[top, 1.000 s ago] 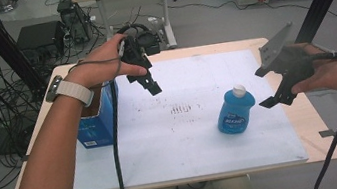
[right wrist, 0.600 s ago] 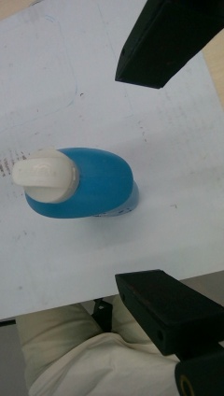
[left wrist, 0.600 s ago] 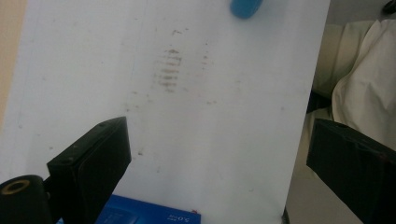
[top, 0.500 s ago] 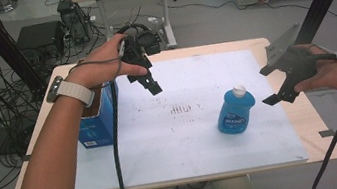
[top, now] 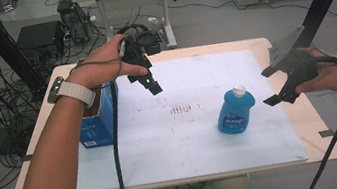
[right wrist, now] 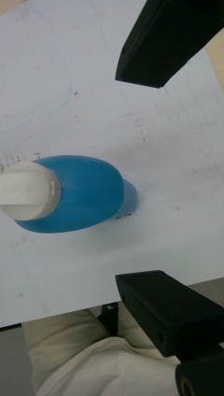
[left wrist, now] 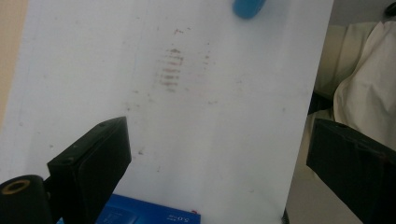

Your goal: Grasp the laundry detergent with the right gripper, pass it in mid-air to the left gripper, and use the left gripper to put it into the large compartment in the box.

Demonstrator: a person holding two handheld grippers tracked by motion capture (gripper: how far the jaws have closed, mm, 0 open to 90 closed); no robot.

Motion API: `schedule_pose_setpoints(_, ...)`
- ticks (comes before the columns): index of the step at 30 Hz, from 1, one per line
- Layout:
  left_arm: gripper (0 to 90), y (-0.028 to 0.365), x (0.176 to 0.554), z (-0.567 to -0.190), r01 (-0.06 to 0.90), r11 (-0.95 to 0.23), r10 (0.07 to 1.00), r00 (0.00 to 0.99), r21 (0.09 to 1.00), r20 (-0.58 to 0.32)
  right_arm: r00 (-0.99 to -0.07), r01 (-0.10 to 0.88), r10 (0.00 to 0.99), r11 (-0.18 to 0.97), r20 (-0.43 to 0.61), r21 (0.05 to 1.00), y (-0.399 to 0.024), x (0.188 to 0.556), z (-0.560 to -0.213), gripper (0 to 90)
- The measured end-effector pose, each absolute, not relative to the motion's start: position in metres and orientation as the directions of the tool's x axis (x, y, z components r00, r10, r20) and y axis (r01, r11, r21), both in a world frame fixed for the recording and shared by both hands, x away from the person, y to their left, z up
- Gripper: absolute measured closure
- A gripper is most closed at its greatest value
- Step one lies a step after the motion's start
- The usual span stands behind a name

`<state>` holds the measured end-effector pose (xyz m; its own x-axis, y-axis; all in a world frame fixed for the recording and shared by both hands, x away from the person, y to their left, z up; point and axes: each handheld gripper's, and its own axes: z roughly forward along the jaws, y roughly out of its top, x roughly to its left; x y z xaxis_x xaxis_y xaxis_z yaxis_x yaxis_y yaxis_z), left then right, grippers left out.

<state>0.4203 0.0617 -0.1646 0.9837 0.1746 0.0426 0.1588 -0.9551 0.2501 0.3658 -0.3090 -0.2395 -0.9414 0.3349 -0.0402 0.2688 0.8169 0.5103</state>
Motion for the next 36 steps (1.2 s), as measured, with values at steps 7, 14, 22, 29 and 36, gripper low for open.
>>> schedule_pose_setpoints(7,6.7,0.061,0.421,-0.166,0.164,-0.954,0.180,0.983,0.250,0.040,-0.945,0.258,0.324,0.812,-0.038,0.524,-0.313,0.368,-0.251,4.4)
schedule_pose_setpoints(14,6.8,0.063,0.421,-0.167,0.170,-0.952,0.186,0.982,0.253,0.040,-0.946,0.251,0.322,0.797,-0.035,0.549,-0.317,0.369,-0.262,3.9)
schedule_pose_setpoints(22,6.8,0.063,0.421,-0.171,0.173,-0.952,0.188,0.981,0.254,0.037,-0.946,0.247,0.324,0.778,-0.031,0.577,-0.322,0.371,-0.273,4.6)
schedule_pose_setpoints(29,6.8,0.064,0.422,-0.172,0.181,-0.950,0.196,0.980,0.253,0.031,-0.951,0.227,0.308,0.774,-0.038,0.590,-0.322,0.371,-0.281,5.2)
schedule_pose_setpoints(36,6.8,0.066,0.421,-0.172,0.187,-0.949,0.202,0.979,0.253,0.033,-0.950,0.229,0.310,0.762,-0.031,0.606,-0.324,0.371,-0.288,5.1)
